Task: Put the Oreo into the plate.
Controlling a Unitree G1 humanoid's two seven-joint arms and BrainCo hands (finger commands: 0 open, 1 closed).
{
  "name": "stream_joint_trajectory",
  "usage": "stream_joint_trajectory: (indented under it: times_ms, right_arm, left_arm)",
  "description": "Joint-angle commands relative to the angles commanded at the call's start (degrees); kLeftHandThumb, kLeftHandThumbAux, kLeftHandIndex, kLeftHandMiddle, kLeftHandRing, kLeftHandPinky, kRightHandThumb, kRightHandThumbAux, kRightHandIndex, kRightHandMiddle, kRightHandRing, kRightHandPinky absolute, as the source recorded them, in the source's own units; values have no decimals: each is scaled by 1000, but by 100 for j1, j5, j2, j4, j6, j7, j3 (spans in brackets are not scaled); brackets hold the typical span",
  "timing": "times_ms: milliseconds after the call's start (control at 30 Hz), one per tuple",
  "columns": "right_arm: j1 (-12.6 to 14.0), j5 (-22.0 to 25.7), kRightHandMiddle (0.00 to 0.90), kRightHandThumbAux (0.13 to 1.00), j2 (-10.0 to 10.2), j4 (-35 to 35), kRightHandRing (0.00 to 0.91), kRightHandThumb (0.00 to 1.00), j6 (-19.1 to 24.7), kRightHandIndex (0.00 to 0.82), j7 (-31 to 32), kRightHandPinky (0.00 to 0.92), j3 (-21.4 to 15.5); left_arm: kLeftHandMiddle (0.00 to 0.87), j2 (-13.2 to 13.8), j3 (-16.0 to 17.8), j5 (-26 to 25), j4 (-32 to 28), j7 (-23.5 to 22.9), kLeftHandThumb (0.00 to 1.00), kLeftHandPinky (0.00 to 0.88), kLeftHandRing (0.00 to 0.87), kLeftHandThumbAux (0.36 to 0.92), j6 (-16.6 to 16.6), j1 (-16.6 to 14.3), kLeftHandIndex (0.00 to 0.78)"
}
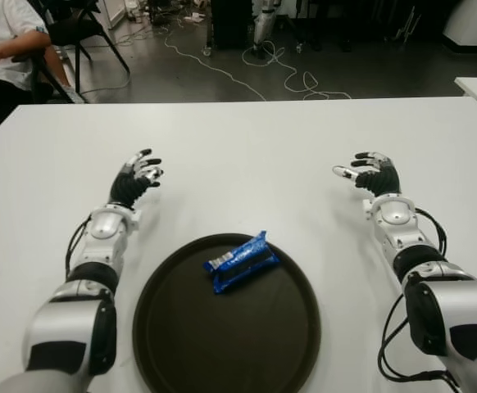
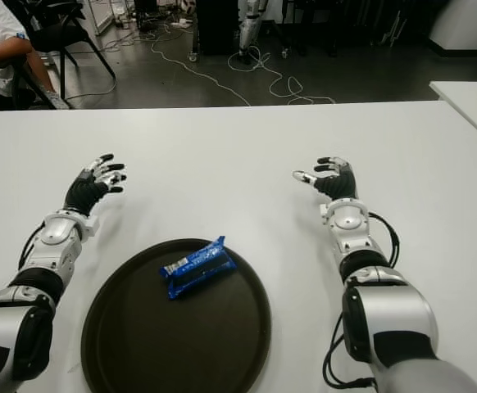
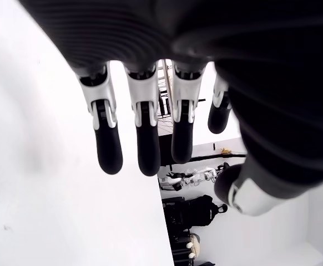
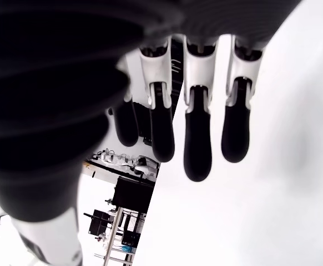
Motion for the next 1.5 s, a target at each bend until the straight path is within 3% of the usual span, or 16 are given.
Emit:
stream_joint_trajectory:
  times_ms: [567, 1500]
  right_arm:
    - [20, -73, 483, 783, 11, -13, 526, 53, 13, 339, 27, 559, 4]
    - [90, -64, 477, 788, 12, -10, 509, 62, -71, 334, 133, 518, -40]
  left_arm:
    - [228, -32, -18, 17, -39, 21, 233, 311, 250, 670, -84, 37, 119]
    - [230, -62, -44, 27, -94, 104, 234, 305, 248, 674, -129, 89, 118]
